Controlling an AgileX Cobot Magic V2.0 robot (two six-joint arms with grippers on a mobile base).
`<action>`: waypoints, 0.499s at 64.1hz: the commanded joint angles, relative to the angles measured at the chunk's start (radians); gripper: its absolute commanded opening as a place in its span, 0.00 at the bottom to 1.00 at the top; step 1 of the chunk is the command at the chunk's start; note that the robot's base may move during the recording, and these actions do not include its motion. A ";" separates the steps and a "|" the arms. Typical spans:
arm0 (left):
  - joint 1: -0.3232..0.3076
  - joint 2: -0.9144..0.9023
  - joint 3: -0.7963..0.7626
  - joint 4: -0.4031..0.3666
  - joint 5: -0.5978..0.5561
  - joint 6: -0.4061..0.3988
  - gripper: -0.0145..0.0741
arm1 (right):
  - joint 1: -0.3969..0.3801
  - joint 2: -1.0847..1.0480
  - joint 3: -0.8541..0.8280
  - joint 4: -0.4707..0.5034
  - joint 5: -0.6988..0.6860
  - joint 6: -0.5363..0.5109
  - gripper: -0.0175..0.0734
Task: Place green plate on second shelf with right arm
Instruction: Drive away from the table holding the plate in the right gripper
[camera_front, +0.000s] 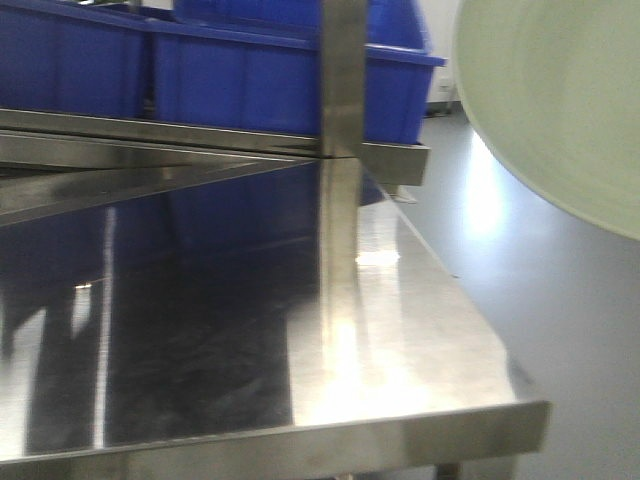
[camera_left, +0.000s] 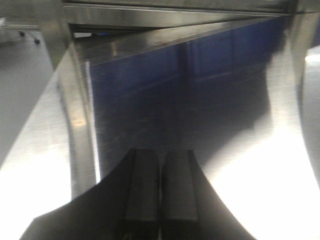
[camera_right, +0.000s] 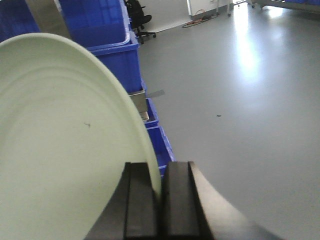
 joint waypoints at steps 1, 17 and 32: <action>-0.007 -0.020 0.042 0.001 -0.063 -0.005 0.30 | -0.009 0.004 -0.033 0.001 -0.114 0.001 0.25; -0.007 -0.020 0.042 0.001 -0.063 -0.005 0.30 | -0.009 0.004 -0.033 0.001 -0.114 0.001 0.25; -0.007 -0.020 0.042 0.001 -0.063 -0.005 0.30 | -0.009 0.004 -0.033 0.001 -0.114 0.001 0.25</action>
